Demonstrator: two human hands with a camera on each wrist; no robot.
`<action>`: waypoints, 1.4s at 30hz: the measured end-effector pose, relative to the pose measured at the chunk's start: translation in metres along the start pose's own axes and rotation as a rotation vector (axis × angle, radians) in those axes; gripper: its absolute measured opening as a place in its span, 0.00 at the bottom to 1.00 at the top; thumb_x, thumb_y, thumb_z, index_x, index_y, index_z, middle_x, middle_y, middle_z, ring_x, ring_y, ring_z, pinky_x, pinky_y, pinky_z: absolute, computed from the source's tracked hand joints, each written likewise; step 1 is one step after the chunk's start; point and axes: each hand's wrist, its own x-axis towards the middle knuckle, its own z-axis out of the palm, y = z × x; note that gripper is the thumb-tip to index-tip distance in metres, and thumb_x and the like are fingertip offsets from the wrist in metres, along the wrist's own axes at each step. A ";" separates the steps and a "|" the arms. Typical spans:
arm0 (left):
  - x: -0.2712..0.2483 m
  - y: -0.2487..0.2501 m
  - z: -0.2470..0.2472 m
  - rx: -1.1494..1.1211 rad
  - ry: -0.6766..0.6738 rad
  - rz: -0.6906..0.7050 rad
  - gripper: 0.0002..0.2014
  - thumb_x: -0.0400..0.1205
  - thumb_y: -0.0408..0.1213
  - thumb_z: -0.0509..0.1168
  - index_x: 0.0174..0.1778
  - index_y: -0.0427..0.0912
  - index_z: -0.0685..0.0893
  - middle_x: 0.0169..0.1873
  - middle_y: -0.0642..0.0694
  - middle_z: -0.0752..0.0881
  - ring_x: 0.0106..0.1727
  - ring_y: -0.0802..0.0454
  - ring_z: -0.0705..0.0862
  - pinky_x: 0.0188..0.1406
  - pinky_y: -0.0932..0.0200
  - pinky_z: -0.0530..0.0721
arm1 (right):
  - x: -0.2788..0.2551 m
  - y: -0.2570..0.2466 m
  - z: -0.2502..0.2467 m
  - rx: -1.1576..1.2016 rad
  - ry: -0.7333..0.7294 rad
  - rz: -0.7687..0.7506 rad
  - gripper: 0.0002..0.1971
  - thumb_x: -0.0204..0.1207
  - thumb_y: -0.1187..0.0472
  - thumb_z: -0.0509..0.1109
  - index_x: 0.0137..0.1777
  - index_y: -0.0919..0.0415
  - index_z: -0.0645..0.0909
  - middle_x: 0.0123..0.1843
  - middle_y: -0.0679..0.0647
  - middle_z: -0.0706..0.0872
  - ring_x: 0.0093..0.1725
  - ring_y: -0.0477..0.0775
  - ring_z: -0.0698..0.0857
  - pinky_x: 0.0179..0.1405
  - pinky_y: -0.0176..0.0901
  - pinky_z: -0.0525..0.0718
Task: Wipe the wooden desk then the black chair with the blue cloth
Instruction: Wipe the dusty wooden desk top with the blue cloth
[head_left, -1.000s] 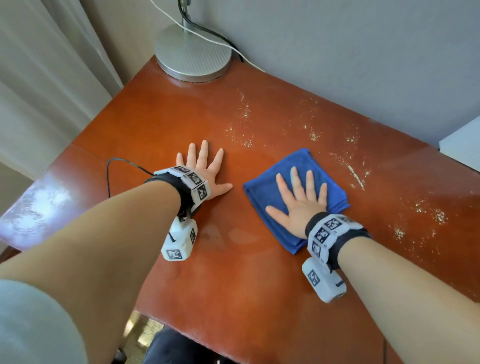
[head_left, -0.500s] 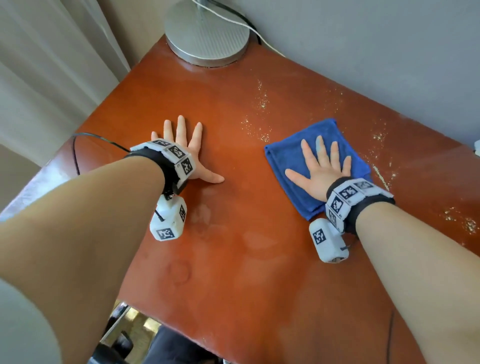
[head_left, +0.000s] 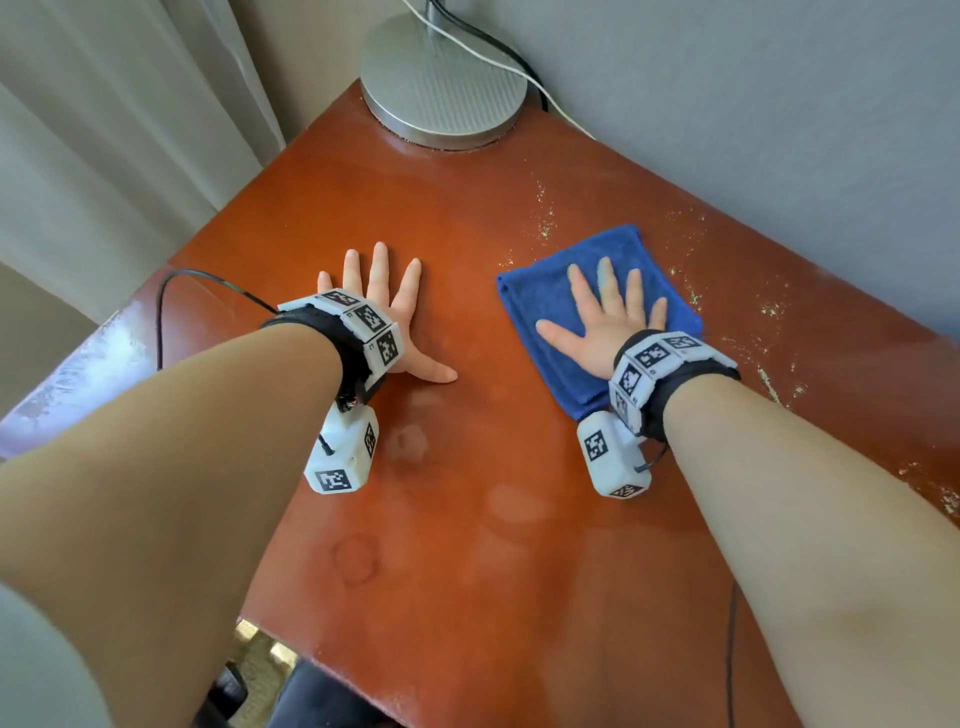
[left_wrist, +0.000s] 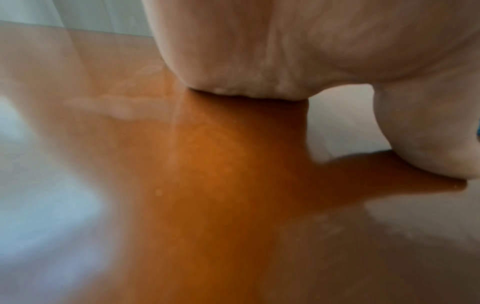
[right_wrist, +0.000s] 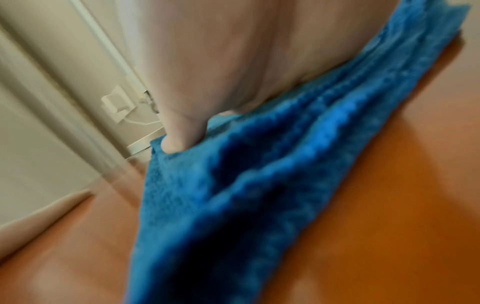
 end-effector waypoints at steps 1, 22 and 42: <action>0.000 0.000 0.000 -0.001 0.002 0.000 0.66 0.60 0.78 0.64 0.79 0.54 0.27 0.79 0.43 0.26 0.80 0.37 0.30 0.77 0.34 0.37 | 0.000 0.009 -0.001 0.013 0.001 0.042 0.40 0.75 0.27 0.44 0.81 0.41 0.32 0.82 0.47 0.28 0.81 0.59 0.31 0.78 0.66 0.35; 0.003 -0.002 0.002 0.000 0.006 0.011 0.66 0.59 0.79 0.62 0.79 0.55 0.27 0.79 0.43 0.26 0.80 0.36 0.29 0.76 0.32 0.37 | 0.017 -0.021 -0.012 0.039 0.052 0.102 0.39 0.75 0.27 0.41 0.81 0.42 0.33 0.83 0.48 0.31 0.82 0.59 0.33 0.79 0.65 0.37; 0.001 -0.002 0.000 -0.020 -0.016 0.019 0.66 0.59 0.78 0.63 0.79 0.54 0.27 0.78 0.43 0.25 0.79 0.36 0.28 0.75 0.32 0.34 | 0.035 -0.039 -0.028 0.023 0.027 0.038 0.36 0.79 0.31 0.42 0.81 0.42 0.34 0.83 0.48 0.31 0.82 0.60 0.33 0.78 0.66 0.36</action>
